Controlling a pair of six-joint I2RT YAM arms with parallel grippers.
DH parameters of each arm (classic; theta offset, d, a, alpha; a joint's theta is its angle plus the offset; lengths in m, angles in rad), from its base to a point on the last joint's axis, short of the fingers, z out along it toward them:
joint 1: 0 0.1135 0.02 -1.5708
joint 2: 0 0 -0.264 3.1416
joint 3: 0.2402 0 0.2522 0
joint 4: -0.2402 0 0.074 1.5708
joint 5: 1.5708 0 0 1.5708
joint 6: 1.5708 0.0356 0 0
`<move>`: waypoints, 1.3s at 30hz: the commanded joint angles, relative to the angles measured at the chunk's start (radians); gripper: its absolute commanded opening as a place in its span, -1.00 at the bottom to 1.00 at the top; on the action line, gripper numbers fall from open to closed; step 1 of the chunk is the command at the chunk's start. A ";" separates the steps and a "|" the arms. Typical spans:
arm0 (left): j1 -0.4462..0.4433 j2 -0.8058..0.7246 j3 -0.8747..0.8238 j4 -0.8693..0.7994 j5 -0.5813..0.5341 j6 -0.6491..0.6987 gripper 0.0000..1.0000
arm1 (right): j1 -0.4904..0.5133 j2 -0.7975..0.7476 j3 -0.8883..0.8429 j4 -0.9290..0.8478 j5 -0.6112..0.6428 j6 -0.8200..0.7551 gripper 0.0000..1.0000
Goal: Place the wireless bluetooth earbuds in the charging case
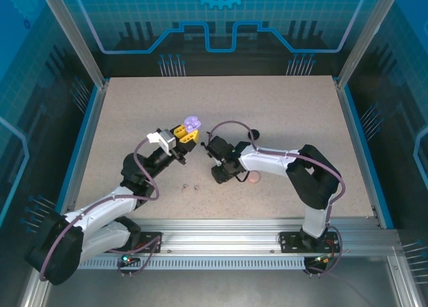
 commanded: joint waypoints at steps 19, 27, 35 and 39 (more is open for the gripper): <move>-0.006 -0.020 -0.006 0.012 -0.008 0.014 -1.00 | 0.016 0.062 0.015 -0.008 0.004 0.002 -0.40; -0.005 -0.014 -0.004 0.011 -0.007 0.010 -1.00 | 0.032 0.049 -0.009 0.009 0.012 0.020 -0.58; -0.005 -0.002 0.001 0.021 -0.006 0.006 -1.00 | 0.037 -0.064 0.000 -0.002 0.036 0.033 -0.64; -0.006 0.012 0.006 0.037 0.005 0.005 -1.00 | 0.035 -0.165 0.027 -0.028 0.060 0.031 -0.65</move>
